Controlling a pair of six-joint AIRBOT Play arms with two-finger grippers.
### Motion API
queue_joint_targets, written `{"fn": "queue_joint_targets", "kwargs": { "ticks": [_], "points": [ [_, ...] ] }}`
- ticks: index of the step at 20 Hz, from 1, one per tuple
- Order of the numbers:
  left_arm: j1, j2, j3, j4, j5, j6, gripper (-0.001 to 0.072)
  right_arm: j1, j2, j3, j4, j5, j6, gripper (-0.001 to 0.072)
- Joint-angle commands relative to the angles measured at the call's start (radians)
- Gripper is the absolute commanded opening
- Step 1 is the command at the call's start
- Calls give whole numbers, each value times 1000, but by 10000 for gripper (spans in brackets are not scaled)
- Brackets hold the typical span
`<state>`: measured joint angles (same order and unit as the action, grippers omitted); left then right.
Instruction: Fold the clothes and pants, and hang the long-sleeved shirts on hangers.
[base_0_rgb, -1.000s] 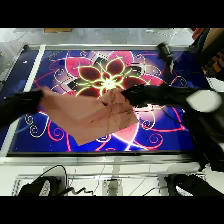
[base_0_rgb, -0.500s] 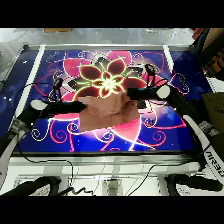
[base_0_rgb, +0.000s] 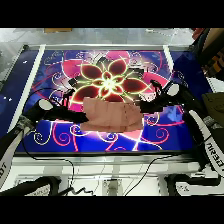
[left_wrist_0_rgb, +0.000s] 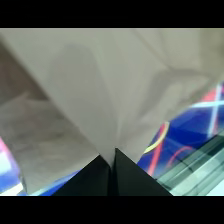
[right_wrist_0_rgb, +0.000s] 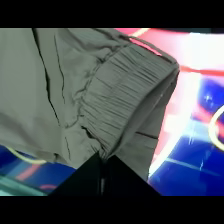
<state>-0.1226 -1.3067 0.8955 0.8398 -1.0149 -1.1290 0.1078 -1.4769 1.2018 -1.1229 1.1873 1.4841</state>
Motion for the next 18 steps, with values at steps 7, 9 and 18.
{"fn": "queue_joint_targets", "kwargs": {
  "ticks": [7,9,18],
  "points": [
    [-2,-5,0,69,-35,-129,6,-5,-52,-6,9,290,-117,139],
    [-2,-5,0,108,-50,-128,348,-5,-52,-7,8,323,-148,516],
    [-1,-5,0,248,-51,-128,689,-100,-52,-7,-266,270,-268,375]
  ]
}}
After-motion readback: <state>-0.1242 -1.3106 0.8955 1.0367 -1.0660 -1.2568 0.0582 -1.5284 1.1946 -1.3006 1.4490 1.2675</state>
